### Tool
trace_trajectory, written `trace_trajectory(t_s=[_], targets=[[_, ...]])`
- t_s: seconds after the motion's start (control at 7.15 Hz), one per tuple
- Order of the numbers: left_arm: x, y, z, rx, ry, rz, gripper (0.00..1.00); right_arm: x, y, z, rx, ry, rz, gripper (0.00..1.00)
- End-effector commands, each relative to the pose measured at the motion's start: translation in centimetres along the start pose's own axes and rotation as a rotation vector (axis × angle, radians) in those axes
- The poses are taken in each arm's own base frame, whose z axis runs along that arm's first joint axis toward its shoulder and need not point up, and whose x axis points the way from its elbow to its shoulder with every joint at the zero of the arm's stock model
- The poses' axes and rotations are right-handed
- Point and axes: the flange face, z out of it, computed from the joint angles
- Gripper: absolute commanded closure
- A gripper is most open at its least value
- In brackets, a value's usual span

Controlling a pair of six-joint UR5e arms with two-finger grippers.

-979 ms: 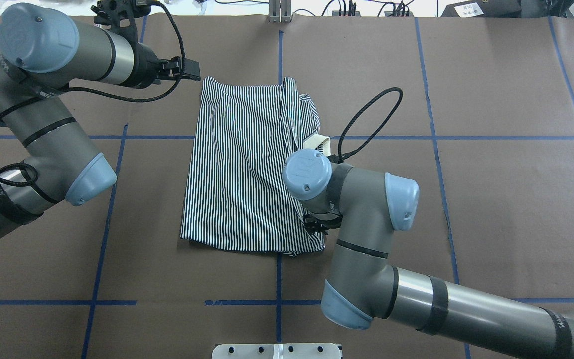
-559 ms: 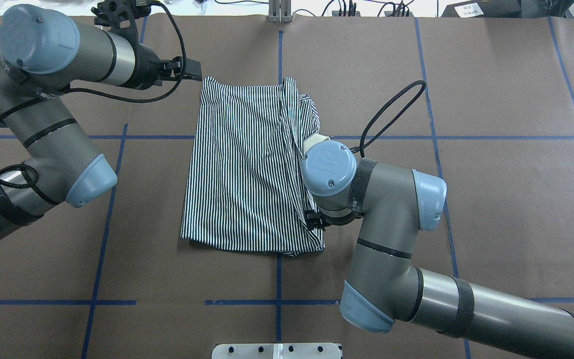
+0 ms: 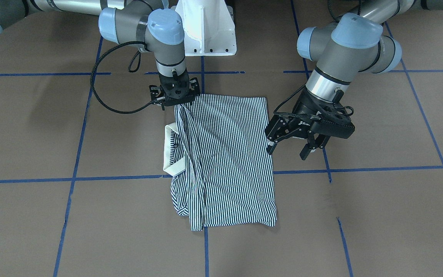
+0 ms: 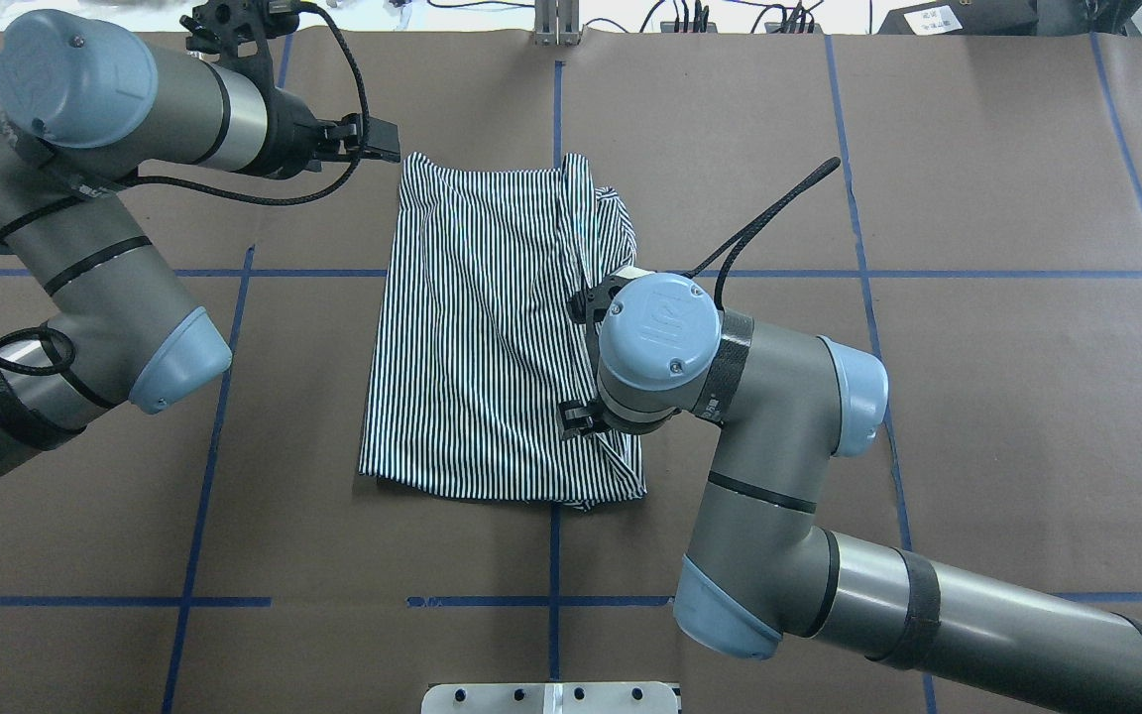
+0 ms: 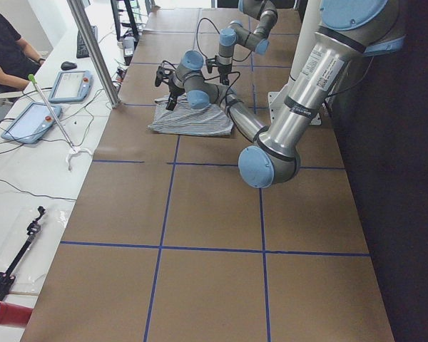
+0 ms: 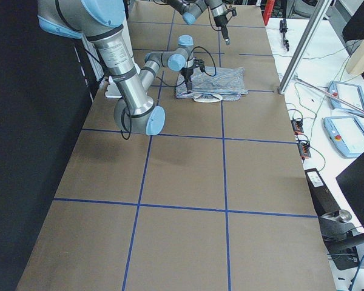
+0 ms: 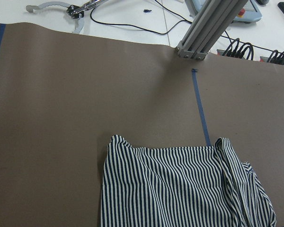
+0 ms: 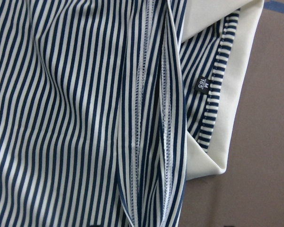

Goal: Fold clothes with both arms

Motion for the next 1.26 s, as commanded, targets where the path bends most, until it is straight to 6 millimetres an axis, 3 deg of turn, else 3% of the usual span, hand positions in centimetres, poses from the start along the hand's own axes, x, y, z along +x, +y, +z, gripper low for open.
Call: trace_trajectory(t_s=[0.0, 0.28, 0.42, 0.56, 0.98, 1.12], targets=[[-0.1, 0.0, 0.0, 0.0, -0.001, 0.0, 0.0, -0.6, 0.5, 1.4, -0.016, 0.007, -0.011, 0.4], [-0.2, -0.1, 0.0, 0.001, -0.002, 0.0, 0.0, -1.8, -0.2, 1.9, -0.018, 0.008, -0.018, 0.48], [-0.2, -0.1, 0.0, 0.001, -0.002, -0.001, 0.0, -2.2, -0.7, 3.0, 0.002, -0.026, -0.021, 0.49], [-0.3, -0.1, 0.0, 0.002, -0.004, 0.0, 0.0, -2.2, -1.0, 4.2, 0.02, -0.056, -0.025, 0.58], [-0.3, -0.2, 0.0, 0.003, -0.006, -0.001, 0.0, -2.2, -1.0, 4.0, 0.013, -0.06, -0.024, 0.74], [-0.5, -0.1, 0.1, 0.001, -0.009, -0.002, 0.0, -2.1, -0.9, 4.0, 0.013, -0.06, -0.024, 0.75]])
